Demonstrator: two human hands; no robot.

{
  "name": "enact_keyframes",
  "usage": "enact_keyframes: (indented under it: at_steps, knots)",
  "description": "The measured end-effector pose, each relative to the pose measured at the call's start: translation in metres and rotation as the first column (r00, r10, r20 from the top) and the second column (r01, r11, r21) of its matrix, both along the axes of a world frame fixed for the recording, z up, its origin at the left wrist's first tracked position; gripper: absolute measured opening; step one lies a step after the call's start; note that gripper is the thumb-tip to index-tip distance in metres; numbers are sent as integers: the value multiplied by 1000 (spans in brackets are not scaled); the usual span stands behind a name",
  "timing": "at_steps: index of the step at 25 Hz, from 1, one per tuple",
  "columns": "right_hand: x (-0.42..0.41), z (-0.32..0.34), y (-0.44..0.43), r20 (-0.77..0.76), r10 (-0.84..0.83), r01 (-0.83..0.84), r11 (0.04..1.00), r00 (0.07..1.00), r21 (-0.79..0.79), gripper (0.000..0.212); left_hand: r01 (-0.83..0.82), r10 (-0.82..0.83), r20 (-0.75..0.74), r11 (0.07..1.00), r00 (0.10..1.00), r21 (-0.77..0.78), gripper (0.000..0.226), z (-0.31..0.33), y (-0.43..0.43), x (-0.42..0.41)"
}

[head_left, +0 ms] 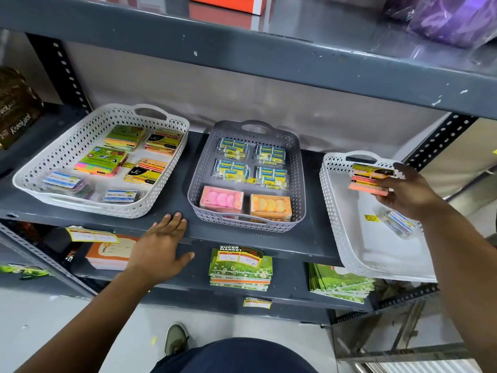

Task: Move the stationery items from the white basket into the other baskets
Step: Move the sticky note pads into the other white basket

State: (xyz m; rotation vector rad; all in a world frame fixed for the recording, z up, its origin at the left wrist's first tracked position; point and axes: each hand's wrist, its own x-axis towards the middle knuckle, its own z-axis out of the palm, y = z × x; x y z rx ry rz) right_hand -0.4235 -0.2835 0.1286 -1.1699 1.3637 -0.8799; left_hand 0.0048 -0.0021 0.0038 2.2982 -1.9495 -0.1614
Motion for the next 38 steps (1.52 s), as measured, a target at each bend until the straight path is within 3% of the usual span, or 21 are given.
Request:
enact_keyframes:
  at_steps: [3, 7, 13, 17, 20, 25, 31, 35, 38]
  knots:
    - [16, 9, -3, 117, -41, 45, 998, 992, -37, 39, -2, 2, 5, 1000, 1000, -2, 78, 2, 2, 0]
    - [50, 21, -8, 156, 22, -11, 997, 988, -73, 26, -10, 10, -14, 1000, 1000, 14, 78, 5, 3, -2]
    - [119, 39, -17, 41, 155, -150, 982, 987, -117, 51, -1, 2, -16, 1000, 1000, 19, 78, 4, 3, -1]
    - [173, 44, -19, -11, 286, -285, 954, 958, -91, 23, -1, 1, -8, 1000, 1000, 16, 80, 6, 3, -3]
    - [216, 44, -18, -15, 380, -380, 924, 925, -31, 16, -9, 9, -10, 1000, 1000, 1, 82, 5, 4, -3]
    - [269, 38, -23, 142, 465, -479, 873, 874, 86, 30, 36, -36, 0, 999, 999, -9, 83, 4, 5, 0]
    - [338, 37, -16, 225, 504, -519, 855, 834, 8, 25, 59, -59, 45, 998, 997, 10, 85, 7, 4, 0]
    - [386, 35, -4, 137, 590, -592, 805, 796, -31, 24, 67, -67, 35, 998, 997, 15, 83, 12, 2, 3]
    - [429, 27, 10, -83, 689, -694, 719, 720, -46, 9, 78, -78, -3, 997, 997, 7, 81, 14, 1, 9]
